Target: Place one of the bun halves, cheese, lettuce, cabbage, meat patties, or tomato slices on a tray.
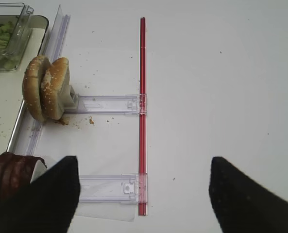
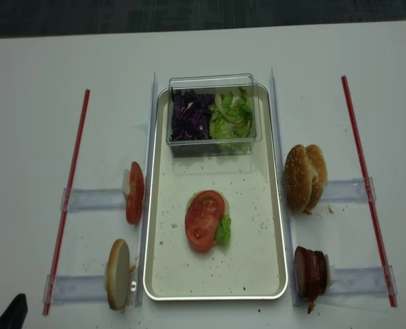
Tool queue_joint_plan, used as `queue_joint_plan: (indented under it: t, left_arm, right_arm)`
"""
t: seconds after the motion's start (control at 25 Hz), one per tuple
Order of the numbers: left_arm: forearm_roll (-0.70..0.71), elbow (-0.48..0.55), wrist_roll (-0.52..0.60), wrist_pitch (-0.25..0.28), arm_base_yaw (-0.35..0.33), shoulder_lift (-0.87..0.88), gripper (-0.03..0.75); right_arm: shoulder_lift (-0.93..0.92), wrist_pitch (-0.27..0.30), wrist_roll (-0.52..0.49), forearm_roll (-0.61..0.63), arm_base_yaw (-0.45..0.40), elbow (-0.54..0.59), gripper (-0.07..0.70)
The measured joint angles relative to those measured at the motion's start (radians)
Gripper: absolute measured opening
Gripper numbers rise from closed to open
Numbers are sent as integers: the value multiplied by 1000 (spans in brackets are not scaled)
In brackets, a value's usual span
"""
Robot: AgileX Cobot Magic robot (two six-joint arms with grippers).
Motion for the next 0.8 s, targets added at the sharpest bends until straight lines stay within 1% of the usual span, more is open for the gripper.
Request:
queue_joint_plan:
  t: [0.24,0.8]
  left_arm:
    - [22,0,-33,0,0,0,519]
    - [23,0,-35,0,0,0,519]
  right_arm:
    - [0,0,0,0,0,0,571]
    - [0,0,0,0,0,0,571]
